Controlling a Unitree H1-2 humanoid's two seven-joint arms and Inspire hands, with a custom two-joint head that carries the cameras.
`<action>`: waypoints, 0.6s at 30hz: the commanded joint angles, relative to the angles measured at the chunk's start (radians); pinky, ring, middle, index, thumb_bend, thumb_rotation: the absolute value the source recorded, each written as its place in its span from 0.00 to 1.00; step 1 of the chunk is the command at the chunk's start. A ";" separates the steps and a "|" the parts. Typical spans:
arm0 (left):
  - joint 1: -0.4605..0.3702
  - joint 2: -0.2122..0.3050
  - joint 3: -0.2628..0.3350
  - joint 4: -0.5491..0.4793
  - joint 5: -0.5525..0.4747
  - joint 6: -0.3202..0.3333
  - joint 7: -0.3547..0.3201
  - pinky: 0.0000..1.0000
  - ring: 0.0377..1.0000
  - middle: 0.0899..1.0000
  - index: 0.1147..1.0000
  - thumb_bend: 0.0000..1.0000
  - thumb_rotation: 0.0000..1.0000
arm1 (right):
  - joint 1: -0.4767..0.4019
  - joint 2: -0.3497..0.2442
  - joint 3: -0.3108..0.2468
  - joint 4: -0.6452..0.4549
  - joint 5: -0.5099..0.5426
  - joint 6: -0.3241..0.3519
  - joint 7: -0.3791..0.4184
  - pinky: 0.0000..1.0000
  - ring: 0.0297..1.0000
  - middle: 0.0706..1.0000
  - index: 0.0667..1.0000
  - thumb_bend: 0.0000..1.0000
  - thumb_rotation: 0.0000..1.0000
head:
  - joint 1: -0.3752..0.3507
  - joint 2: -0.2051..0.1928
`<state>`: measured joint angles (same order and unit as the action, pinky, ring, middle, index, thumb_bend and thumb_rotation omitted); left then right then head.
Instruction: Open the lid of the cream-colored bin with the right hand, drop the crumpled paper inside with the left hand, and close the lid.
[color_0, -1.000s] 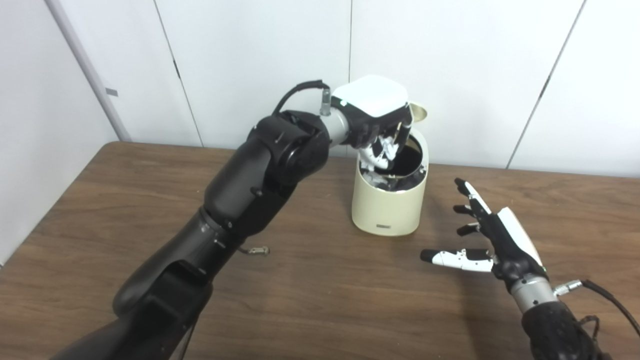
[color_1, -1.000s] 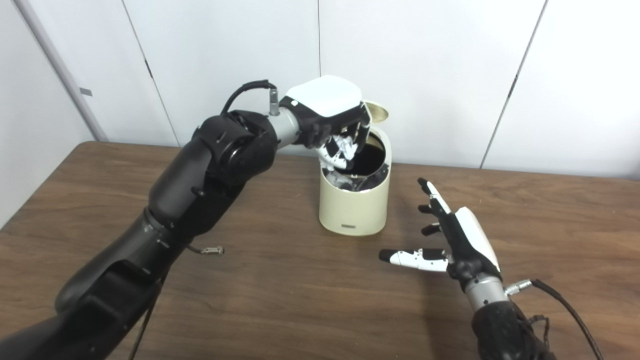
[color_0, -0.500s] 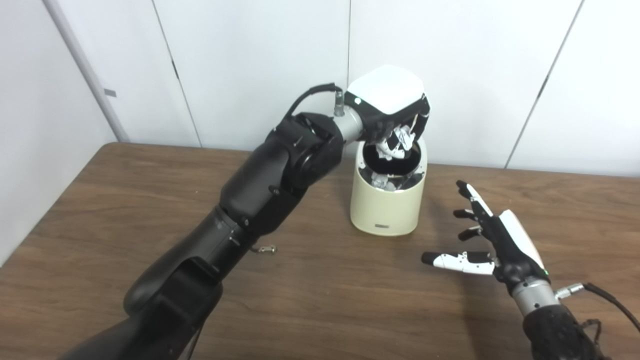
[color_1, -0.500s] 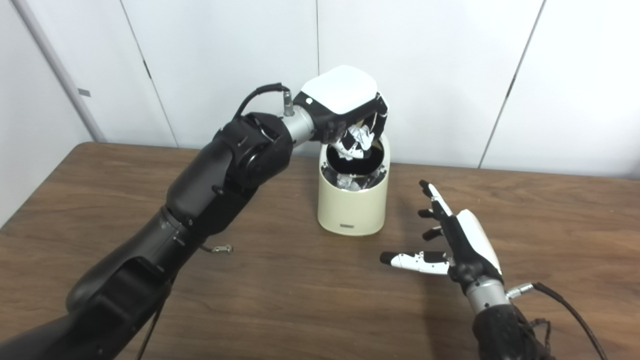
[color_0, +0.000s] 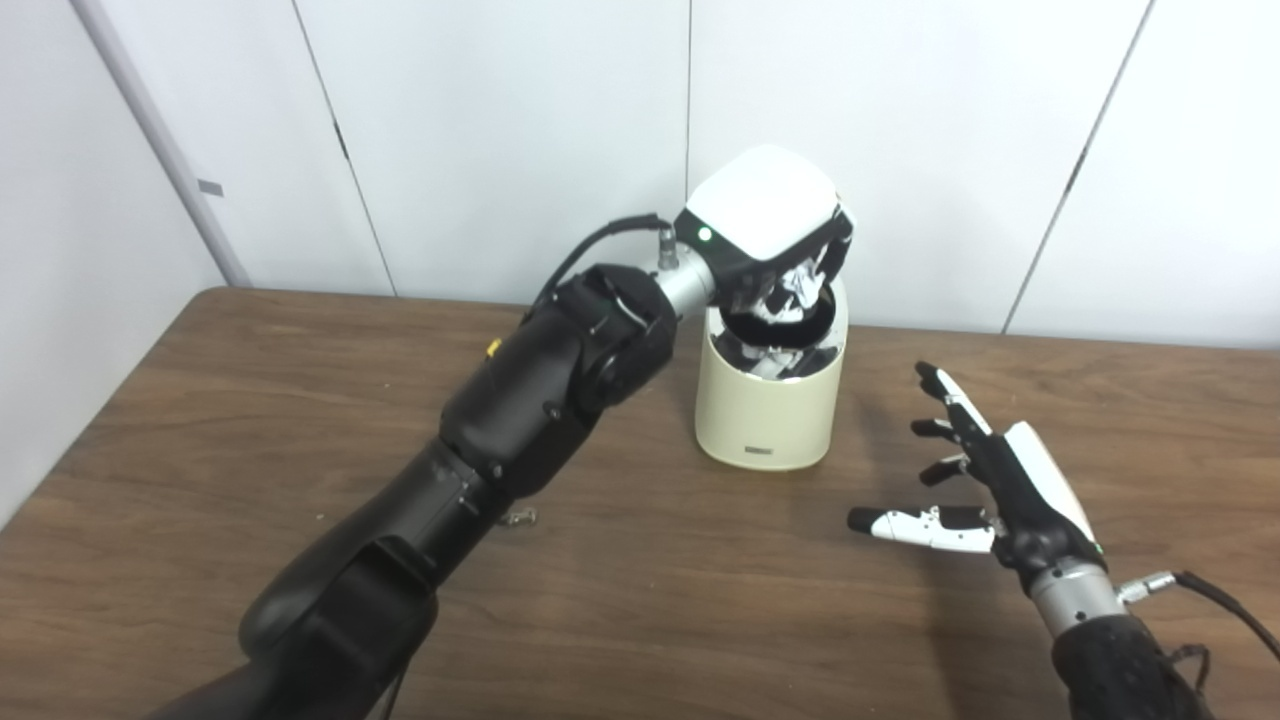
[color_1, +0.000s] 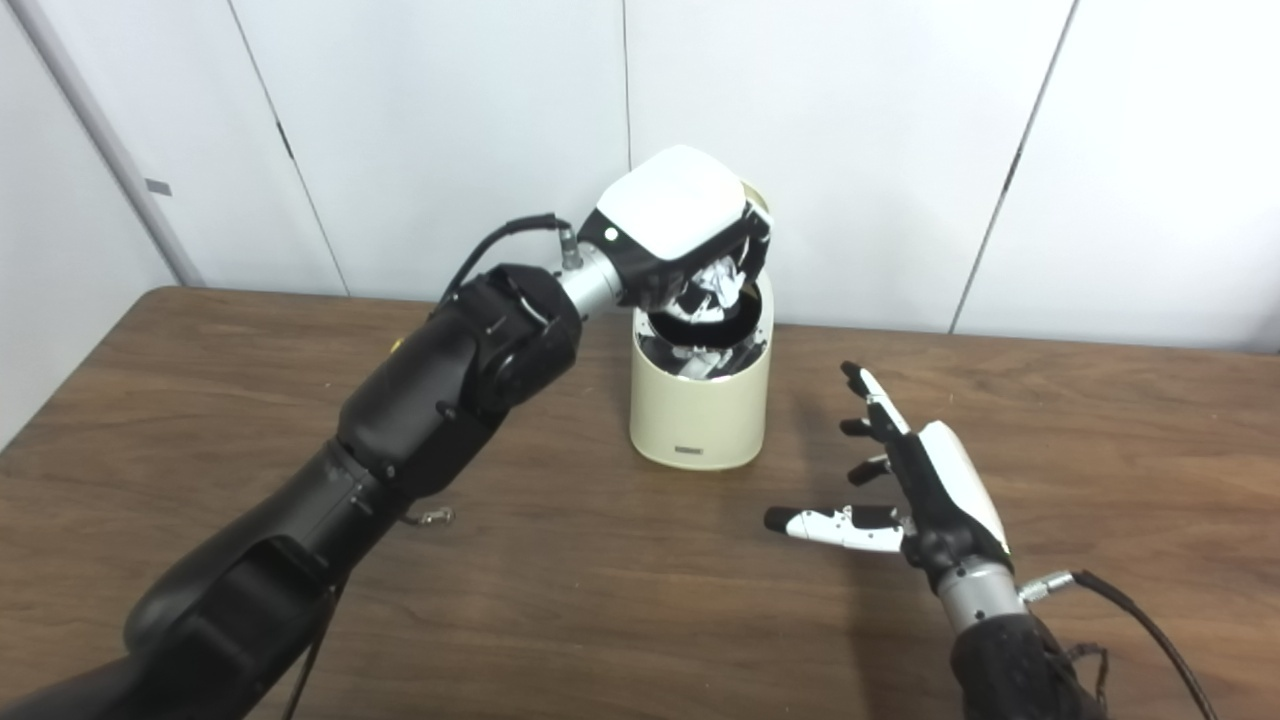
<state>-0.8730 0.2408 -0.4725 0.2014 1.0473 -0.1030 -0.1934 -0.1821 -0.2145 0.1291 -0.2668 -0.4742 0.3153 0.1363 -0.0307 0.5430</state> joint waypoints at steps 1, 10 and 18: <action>-0.042 0.017 0.004 -0.002 0.020 -0.002 0.043 0.28 0.40 0.51 0.43 0.47 0.00 | -0.020 0.000 -0.014 -0.038 0.013 -0.009 -0.008 0.59 0.83 0.97 0.96 0.86 0.29 | -0.002 0.000; -0.019 0.030 -0.031 0.013 0.079 -0.018 0.083 0.29 0.41 0.51 0.40 0.47 0.00 | -0.016 -0.008 -0.021 -0.047 0.003 -0.003 -0.009 0.60 0.83 0.96 0.96 0.88 0.34 | 0.001 0.007; 0.001 0.030 -0.047 0.010 0.115 -0.009 0.067 0.31 0.42 0.49 0.44 0.47 0.00 | -0.013 -0.009 -0.023 -0.051 0.013 -0.010 -0.007 0.60 0.83 0.95 0.96 0.88 0.35 | 0.011 0.015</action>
<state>-0.8423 0.2609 -0.5227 0.2287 1.1455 -0.1241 -0.1504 -0.1767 -0.2161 0.1179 -0.2769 -0.4684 0.3210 0.1368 -0.0199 0.5584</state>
